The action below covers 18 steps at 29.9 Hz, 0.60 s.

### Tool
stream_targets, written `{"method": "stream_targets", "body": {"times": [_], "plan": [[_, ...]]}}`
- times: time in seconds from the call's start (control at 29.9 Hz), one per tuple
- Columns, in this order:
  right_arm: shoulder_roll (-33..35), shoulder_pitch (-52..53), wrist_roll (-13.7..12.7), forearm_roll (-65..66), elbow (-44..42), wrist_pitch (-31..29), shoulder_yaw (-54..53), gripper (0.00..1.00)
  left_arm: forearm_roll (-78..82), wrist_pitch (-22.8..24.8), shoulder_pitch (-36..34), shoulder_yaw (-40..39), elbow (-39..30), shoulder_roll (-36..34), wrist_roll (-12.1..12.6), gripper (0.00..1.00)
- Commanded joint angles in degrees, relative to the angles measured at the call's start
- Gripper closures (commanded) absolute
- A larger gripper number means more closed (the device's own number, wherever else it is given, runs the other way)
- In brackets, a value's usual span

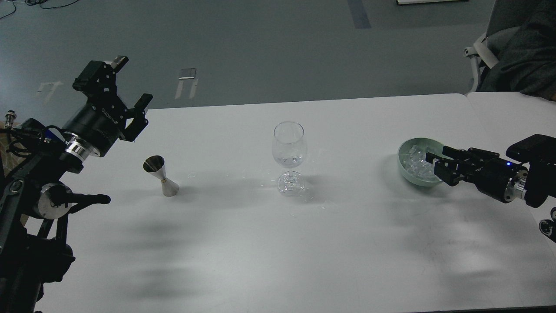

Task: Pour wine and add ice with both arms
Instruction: 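Reach the right hand into the green bowl and grasp ice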

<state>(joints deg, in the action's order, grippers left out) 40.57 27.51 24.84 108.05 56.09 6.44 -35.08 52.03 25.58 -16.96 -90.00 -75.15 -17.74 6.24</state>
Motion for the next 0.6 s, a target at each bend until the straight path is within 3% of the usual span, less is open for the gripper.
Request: {"method": "stream_targets", "body": {"times": [0.0, 0.57], "plan": [[-1.3, 1.3, -0.1, 0.0, -1.3, -0.4, 1.4, 0.45, 0.0, 0.0, 0.0, 0.0, 0.0, 0.1, 0.0, 0.02], [-1.8, 4.5, -0.6, 0.0, -2.8, -3.0, 5.7, 0.43, 0.0, 0.0, 0.0, 0.0, 0.0, 0.0, 0.0, 0.02]]}}
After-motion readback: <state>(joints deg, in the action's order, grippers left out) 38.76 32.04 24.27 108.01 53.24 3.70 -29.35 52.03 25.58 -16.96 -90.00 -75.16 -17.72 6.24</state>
